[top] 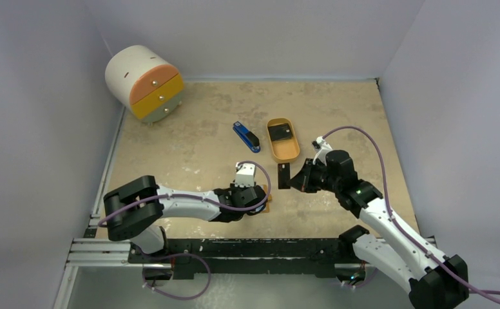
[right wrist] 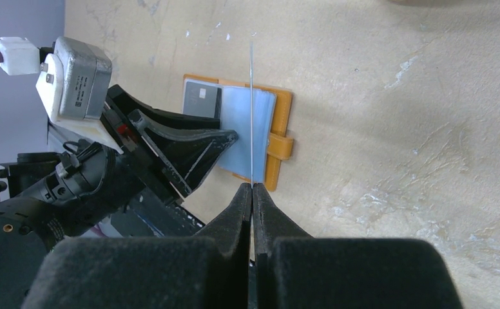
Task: Put the credit cards into the card holder
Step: Turn over the card slot in the card holder.
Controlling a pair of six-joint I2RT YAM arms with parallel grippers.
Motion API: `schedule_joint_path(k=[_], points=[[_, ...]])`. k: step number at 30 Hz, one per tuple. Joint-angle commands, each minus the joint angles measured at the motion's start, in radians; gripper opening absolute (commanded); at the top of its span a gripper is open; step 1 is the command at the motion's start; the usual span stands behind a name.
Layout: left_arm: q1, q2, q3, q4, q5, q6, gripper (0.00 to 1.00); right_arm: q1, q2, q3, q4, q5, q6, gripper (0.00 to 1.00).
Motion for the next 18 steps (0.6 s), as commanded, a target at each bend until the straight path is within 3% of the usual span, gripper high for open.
schedule_joint_path(k=[1, 7, 14, 18], points=[[-0.006, 0.024, -0.041, -0.016, 0.047, -0.020, 0.24, 0.001, -0.009, 0.019, 0.024, 0.009, -0.012, 0.00], [-0.006, 0.031, -0.047, -0.018, 0.044, -0.026, 0.12, 0.001, -0.008, 0.019, 0.028, -0.004, -0.010, 0.00], [-0.006, -0.018, -0.087, 0.001, 0.026, -0.055, 0.09, 0.014, 0.028, -0.004, 0.112, -0.159, -0.007, 0.00], [-0.006, -0.032, -0.100, 0.015, 0.020, -0.066, 0.08, 0.083, 0.103, 0.011, 0.138, -0.182, -0.011, 0.00]])
